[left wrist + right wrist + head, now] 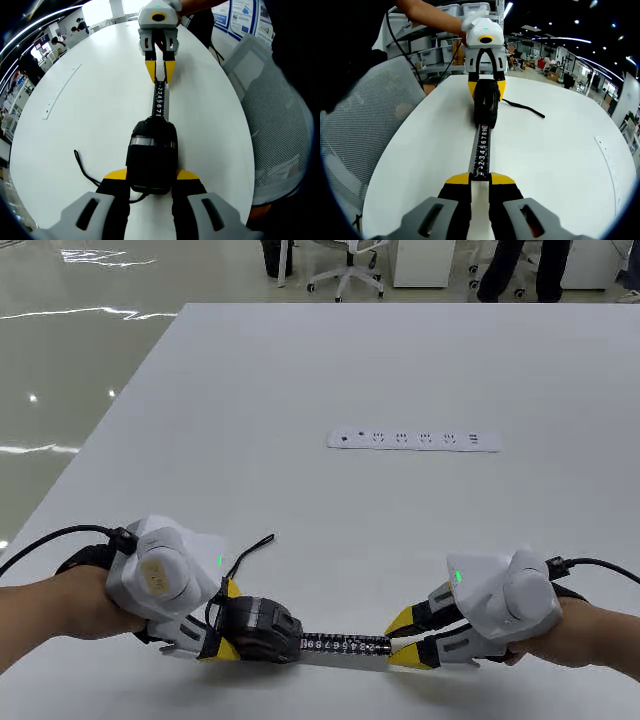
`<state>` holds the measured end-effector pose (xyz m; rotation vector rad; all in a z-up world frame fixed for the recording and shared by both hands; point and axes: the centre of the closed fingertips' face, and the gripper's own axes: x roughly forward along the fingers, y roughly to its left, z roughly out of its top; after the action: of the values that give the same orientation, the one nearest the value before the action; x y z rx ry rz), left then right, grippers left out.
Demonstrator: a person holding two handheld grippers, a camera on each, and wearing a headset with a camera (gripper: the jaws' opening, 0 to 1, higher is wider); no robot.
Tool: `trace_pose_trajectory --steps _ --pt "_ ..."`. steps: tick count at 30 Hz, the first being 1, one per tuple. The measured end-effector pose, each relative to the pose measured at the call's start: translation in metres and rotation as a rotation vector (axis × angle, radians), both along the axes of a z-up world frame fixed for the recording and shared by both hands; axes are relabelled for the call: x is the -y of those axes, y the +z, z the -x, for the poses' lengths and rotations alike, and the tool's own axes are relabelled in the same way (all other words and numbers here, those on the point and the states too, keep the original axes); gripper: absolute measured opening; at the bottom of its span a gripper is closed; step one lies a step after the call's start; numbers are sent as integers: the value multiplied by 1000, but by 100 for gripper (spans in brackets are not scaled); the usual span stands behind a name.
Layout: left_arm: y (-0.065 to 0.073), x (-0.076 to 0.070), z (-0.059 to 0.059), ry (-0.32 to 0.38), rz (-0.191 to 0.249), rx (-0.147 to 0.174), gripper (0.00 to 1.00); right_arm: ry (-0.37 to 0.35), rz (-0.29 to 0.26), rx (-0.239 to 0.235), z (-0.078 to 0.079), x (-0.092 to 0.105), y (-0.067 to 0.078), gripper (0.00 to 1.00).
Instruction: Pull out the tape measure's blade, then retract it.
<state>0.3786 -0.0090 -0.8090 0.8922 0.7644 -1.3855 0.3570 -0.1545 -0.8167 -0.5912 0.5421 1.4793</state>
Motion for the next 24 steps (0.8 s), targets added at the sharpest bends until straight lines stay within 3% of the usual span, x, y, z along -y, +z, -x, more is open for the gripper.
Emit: trace_pose_trajectory --steps 24 --pt "1 0 0 -1 -1 0 27 0 9 1 1 11 0 11"
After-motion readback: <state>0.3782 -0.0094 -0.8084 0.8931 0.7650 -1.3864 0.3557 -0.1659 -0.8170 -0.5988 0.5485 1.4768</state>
